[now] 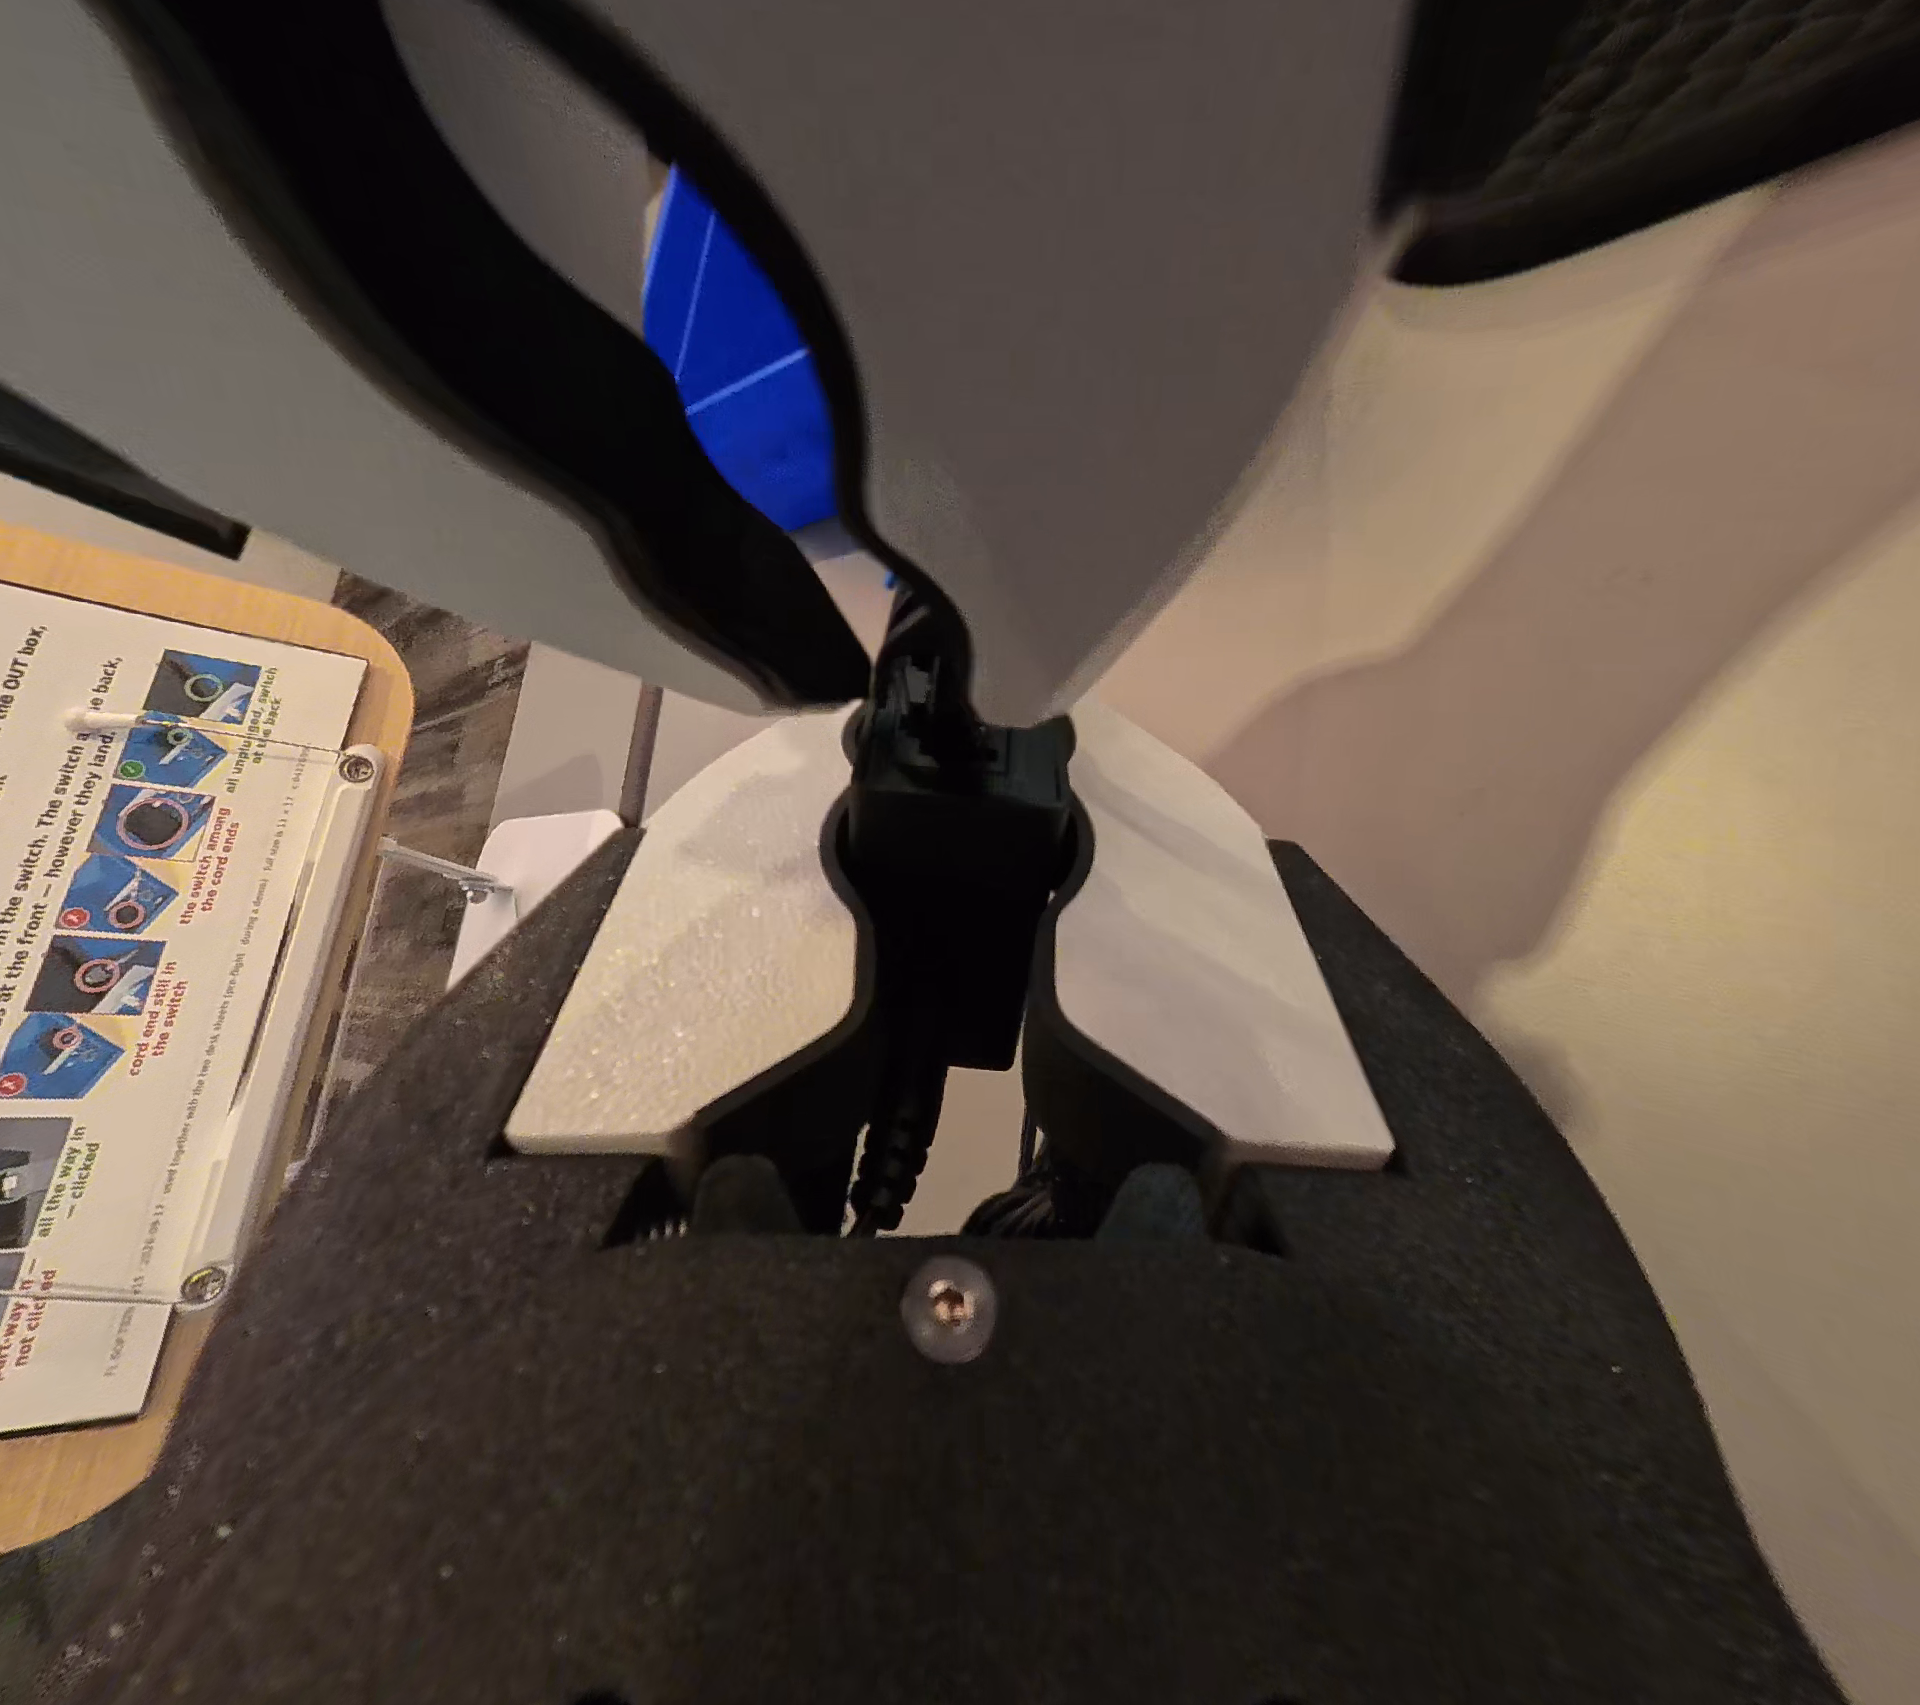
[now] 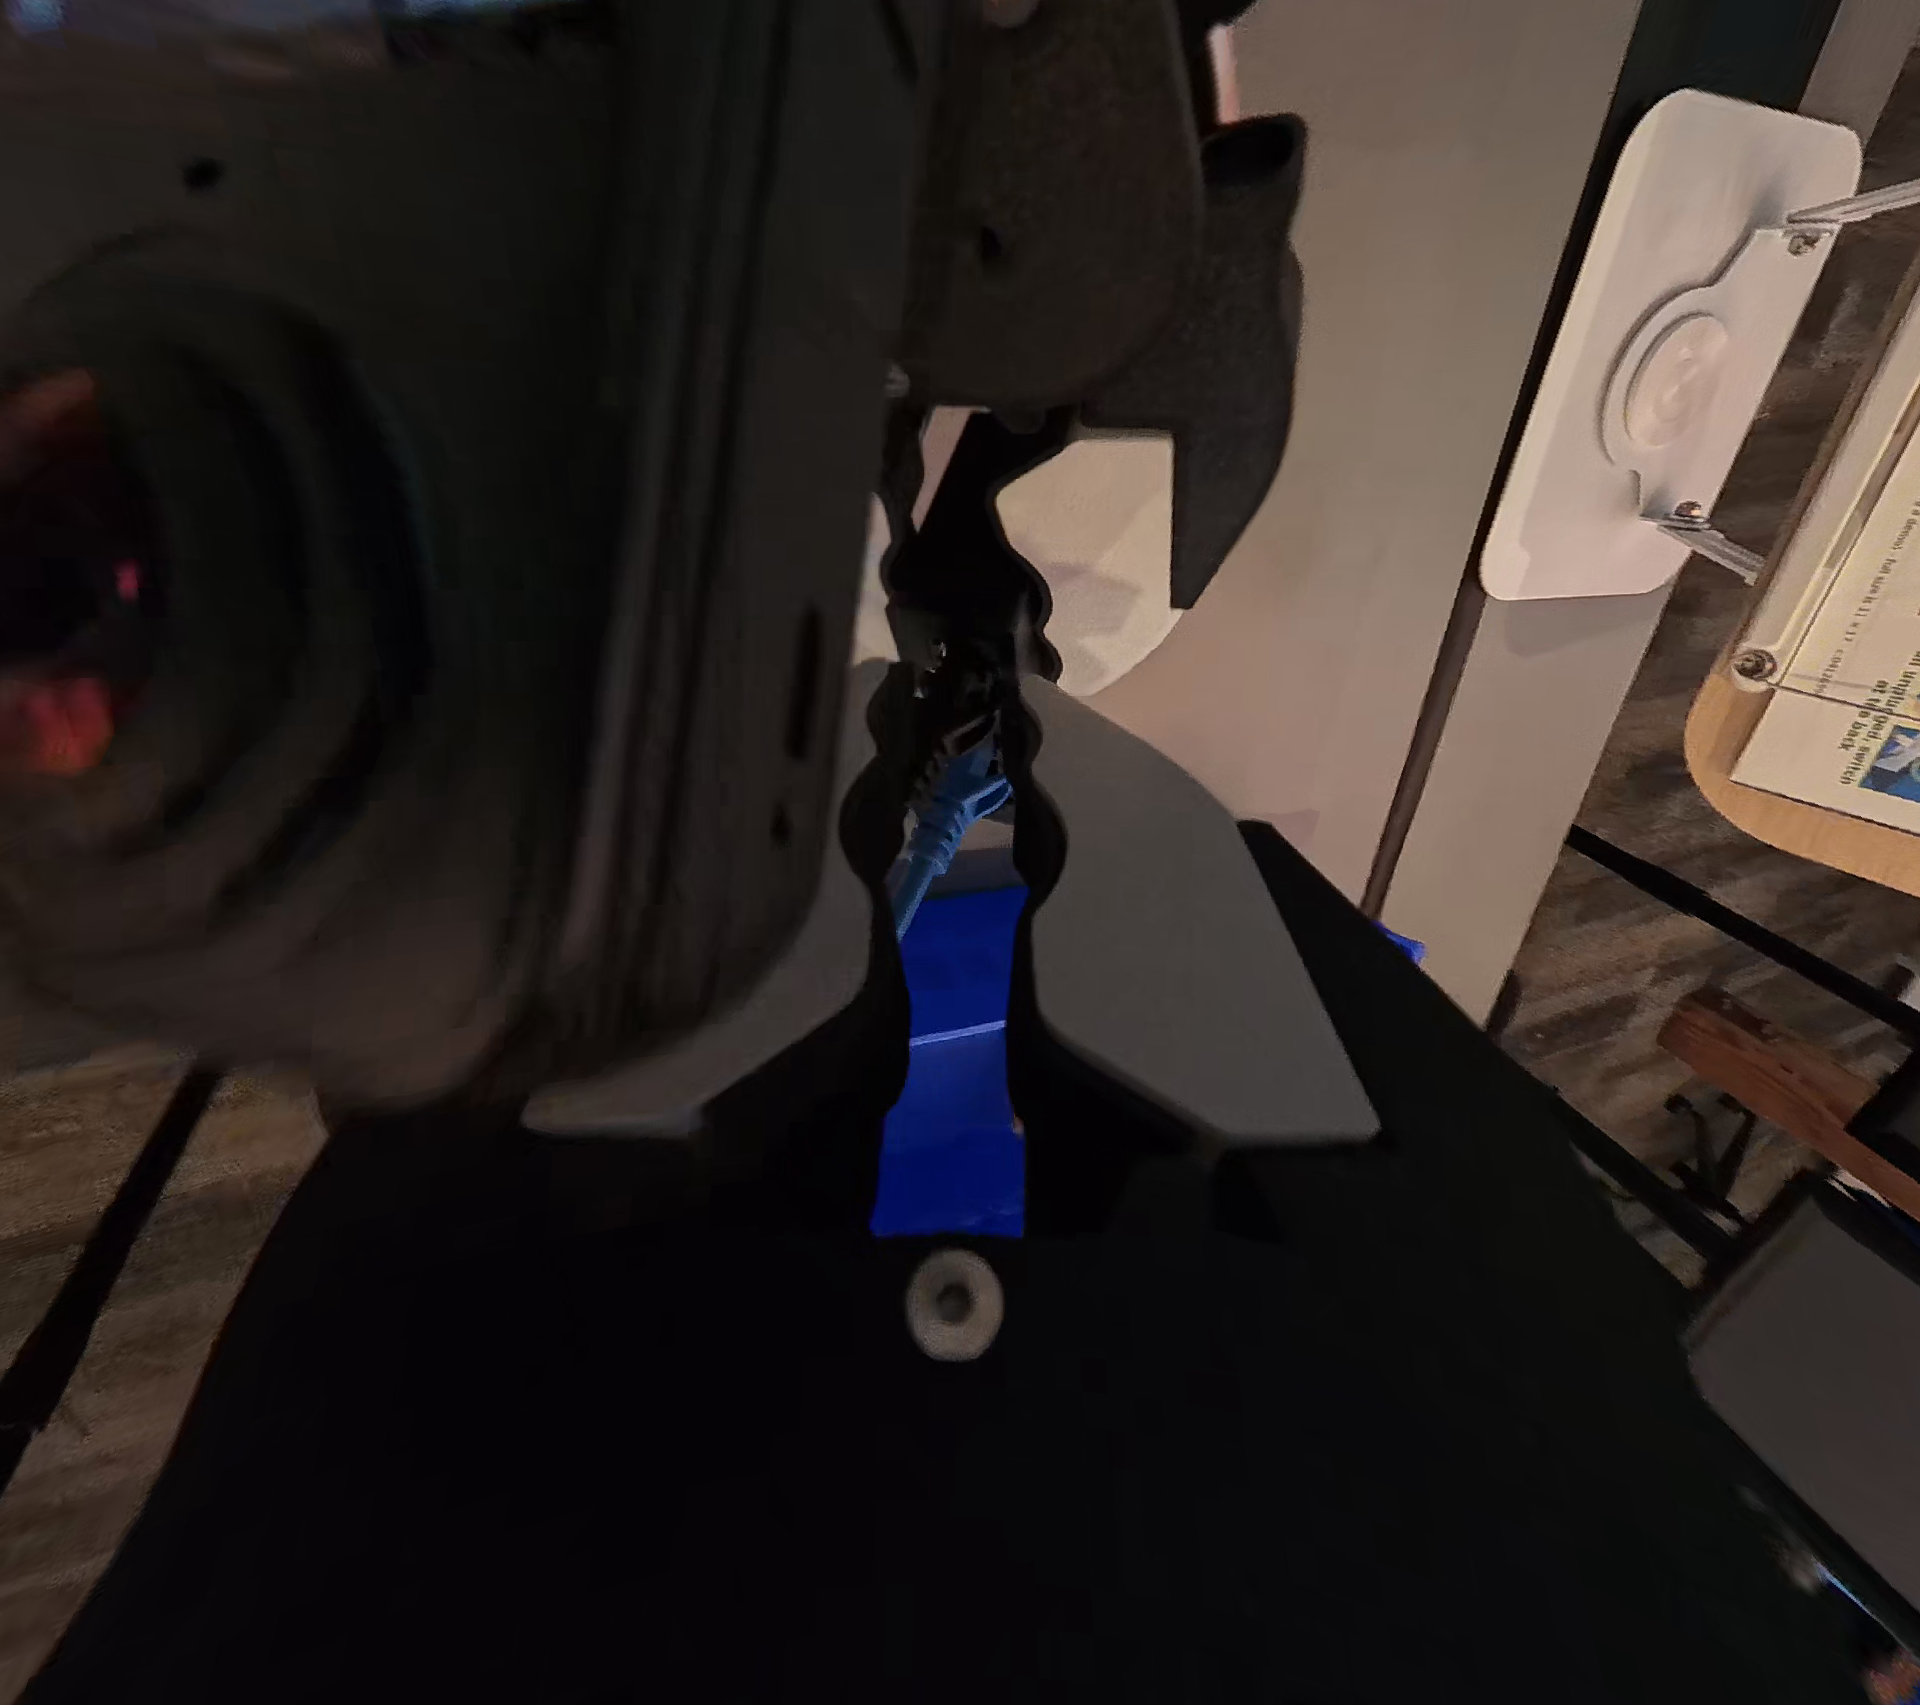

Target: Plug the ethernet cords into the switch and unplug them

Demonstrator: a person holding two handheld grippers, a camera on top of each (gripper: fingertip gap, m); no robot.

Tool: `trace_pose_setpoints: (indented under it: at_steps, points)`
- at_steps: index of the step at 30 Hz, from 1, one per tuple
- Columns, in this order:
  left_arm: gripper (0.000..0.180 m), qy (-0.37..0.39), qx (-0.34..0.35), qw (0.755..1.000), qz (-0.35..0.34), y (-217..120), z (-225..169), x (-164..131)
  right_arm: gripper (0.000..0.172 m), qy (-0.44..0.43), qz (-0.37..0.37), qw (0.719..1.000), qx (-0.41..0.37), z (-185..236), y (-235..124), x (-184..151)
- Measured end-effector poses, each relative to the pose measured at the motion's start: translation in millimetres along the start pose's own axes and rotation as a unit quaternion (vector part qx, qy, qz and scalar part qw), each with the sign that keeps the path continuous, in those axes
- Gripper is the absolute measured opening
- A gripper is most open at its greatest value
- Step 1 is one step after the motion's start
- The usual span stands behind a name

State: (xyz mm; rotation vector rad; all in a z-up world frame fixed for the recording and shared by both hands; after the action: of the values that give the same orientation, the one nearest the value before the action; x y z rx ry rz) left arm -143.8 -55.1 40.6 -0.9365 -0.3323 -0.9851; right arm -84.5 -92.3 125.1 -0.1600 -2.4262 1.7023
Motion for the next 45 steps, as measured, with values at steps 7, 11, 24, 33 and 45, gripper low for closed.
trace_pose_setpoints:
  at_steps: [7, 11, 24, 33, 45]
  points:
    - [0.028, -0.027, -0.023, 0.998, -0.058, -10.0, 6.0, -0.8, 0.020, 0.106, -0.261, 0.959, -0.034, -30.9, -82.7, -49.8]
    - [0.028, -0.058, -0.045, 0.991, -0.113, -18.7, 12.4, -0.7, 0.026, 0.119, -0.298, 0.946, -0.041, -29.1, -84.8, -81.8]
    - [0.028, -0.114, -0.056, 0.973, -0.193, -43.7, 38.1, -15.0, 0.033, 0.064, -0.373, 0.925, -0.035, -20.0, -31.6, -77.6]
    - [0.028, -0.104, -0.039, 0.973, -0.203, -46.4, 43.7, -23.5, 0.040, 0.031, -0.402, 0.913, -0.063, -25.1, -4.3, -63.0]
    - [0.028, -0.088, -0.038, 0.970, -0.222, -54.3, 43.1, -21.6, 0.037, 0.016, -0.440, 0.894, -0.083, -20.4, 21.9, -62.9]
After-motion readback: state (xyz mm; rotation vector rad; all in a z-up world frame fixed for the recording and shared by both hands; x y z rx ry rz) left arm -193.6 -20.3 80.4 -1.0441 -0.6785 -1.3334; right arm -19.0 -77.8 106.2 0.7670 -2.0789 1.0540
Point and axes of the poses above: each gripper's, where its closed fingertips meet, y out along the fingers, x out of its top, z = x × y across the jaws, the point moved 10 cm from there along -y, back along the fingers, and after that the axes turned 2 degrees about z, right-handed, at the moved point
